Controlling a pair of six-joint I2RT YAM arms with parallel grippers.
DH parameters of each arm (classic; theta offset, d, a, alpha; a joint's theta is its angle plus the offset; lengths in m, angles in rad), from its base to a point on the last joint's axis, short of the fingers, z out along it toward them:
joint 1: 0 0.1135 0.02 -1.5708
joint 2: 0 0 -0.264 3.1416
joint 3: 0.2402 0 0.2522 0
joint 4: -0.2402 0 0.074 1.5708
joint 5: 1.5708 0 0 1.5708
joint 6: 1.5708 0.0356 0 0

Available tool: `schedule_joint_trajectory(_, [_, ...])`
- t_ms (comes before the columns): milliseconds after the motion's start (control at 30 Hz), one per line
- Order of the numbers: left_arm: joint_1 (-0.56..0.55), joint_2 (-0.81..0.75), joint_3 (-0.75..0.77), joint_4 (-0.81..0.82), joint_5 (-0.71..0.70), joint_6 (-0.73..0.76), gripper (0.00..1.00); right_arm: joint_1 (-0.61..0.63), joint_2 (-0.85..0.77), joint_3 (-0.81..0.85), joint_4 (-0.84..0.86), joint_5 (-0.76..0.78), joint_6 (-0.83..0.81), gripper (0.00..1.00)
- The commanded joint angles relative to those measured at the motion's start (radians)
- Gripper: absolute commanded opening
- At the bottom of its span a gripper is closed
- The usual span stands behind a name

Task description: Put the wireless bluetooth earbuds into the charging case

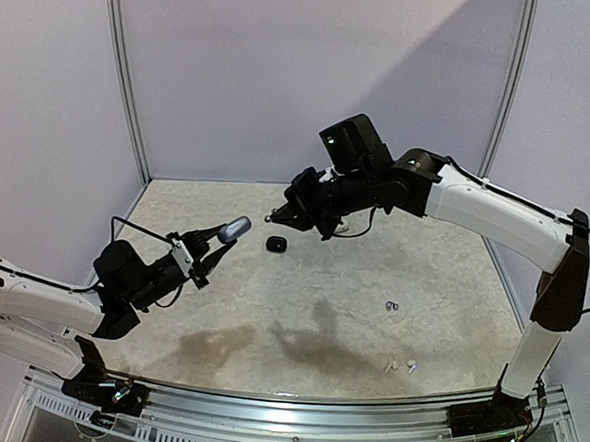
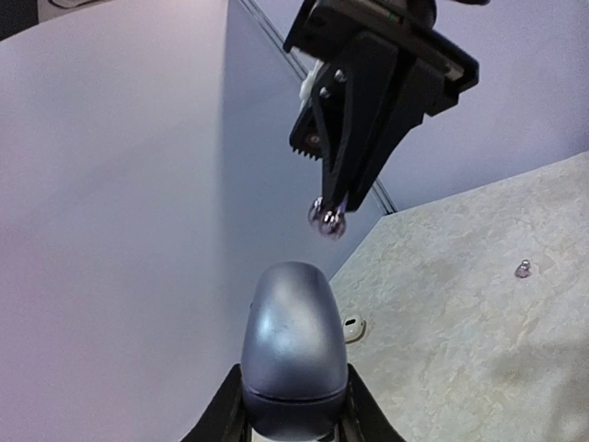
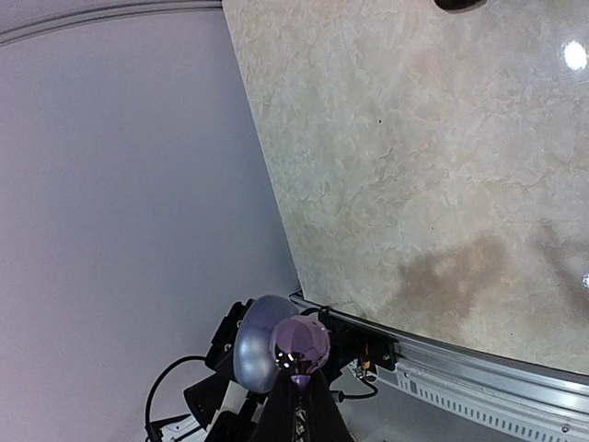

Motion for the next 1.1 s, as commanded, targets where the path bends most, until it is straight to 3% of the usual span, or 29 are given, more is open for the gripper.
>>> schedule_joint_trajectory(0, [-0.014, -0.02, 0.023, -0.005, -0.054, -0.135, 0.0, -0.003, -0.078, -0.025, -0.052, 0.041, -0.015, 0.0])
schedule_joint_trajectory(200, [-0.014, -0.026, 0.036, -0.021, -0.09, -0.208, 0.0, 0.008, -0.017, -0.034, -0.047, -0.056, -0.043, 0.0])
schedule_joint_trajectory(367, [-0.012, -0.051, 0.038, -0.086, -0.118, -0.294, 0.0, 0.0, -0.022, -0.094, -0.173, -0.033, -0.157, 0.0])
schedule_joint_trajectory(600, [-0.006, -0.107, 0.055, -0.296, 0.08, -0.468, 0.0, -0.005, -0.048, -0.292, -0.241, -0.086, -0.25, 0.0])
schedule_joint_trajectory(700, [-0.004, -0.107, 0.067, -0.315, 0.09, -0.464, 0.0, -0.003, -0.042, -0.403, -0.228, -0.129, -0.231, 0.0])
schedule_joint_trajectory(800, [-0.004, -0.114, 0.069, -0.33, 0.083, -0.424, 0.0, -0.005, -0.02, -0.366, -0.516, 0.025, -0.302, 0.0])
schedule_joint_trajectory(900, [-0.002, -0.121, 0.068, -0.345, 0.07, -0.401, 0.0, -0.005, 0.008, -0.371, -0.687, 0.077, -0.365, 0.0])
schedule_joint_trajectory(1067, [0.004, -0.126, 0.067, -0.359, 0.075, -0.396, 0.0, -0.008, 0.016, -0.466, -0.621, 0.014, -0.372, 0.0])
